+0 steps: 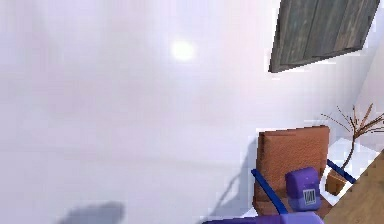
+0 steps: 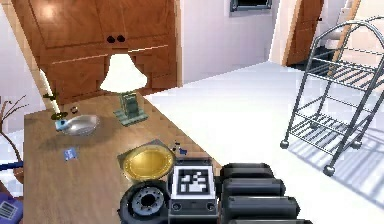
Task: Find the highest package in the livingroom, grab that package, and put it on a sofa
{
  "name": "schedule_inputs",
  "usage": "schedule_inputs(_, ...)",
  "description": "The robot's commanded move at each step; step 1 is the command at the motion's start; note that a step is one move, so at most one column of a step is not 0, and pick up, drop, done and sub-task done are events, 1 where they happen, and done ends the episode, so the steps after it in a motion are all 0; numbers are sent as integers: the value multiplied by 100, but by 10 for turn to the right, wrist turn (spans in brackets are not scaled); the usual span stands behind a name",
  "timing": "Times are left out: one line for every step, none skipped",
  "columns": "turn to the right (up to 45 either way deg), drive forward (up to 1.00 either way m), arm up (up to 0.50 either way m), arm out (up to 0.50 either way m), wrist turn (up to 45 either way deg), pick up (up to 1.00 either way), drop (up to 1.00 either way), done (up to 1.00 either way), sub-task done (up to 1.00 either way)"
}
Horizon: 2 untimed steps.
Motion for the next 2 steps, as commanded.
schedule_inputs(450,0,0,0,0,0,0,0,0)
schedule_inputs(450,0,0,0,0,0,0,0,0)
